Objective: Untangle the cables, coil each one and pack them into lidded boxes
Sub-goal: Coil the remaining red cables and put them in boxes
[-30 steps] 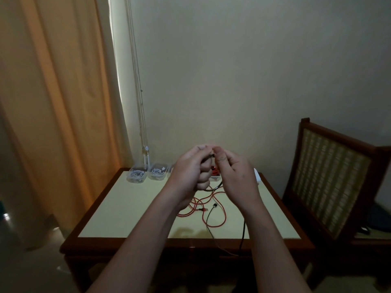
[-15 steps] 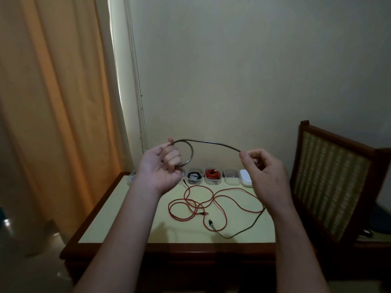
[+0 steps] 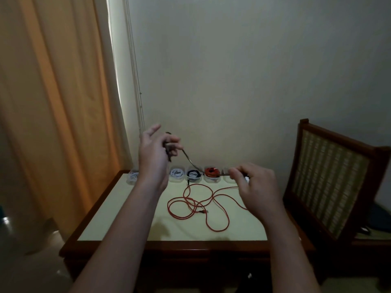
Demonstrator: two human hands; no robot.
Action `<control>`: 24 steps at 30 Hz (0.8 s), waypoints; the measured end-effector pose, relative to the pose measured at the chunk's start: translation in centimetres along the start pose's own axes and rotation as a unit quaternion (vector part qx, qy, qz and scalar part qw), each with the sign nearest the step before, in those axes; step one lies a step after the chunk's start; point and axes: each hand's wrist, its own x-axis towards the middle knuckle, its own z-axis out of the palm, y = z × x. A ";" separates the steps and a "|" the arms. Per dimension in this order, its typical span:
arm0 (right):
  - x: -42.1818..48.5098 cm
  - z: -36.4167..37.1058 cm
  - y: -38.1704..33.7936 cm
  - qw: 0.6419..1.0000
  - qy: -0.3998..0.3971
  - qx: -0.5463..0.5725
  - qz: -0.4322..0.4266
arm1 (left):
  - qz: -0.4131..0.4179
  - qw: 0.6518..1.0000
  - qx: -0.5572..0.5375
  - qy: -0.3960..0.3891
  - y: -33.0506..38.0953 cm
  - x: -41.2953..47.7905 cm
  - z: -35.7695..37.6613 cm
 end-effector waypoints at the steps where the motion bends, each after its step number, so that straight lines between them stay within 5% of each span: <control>1: -0.1 0.1 -0.5 1.000 -0.009 0.014 -0.014 | 0.024 0.997 0.061 -0.032 -0.1 -0.6 0.4; 13: 0.8 -2.1 -4.2 0.989 0.051 0.138 -0.020 | 0.004 0.925 0.253 -0.284 -0.8 -4.3 1.6; 19: 1.1 -1.7 -4.8 0.970 0.068 0.216 0.085 | -0.216 0.915 -0.034 -0.339 -1.2 -4.7 2.1; 24: 0.5 -0.5 -4.4 0.958 -0.029 0.246 0.142 | -0.282 0.889 -0.139 -0.333 -1.6 -4.5 2.2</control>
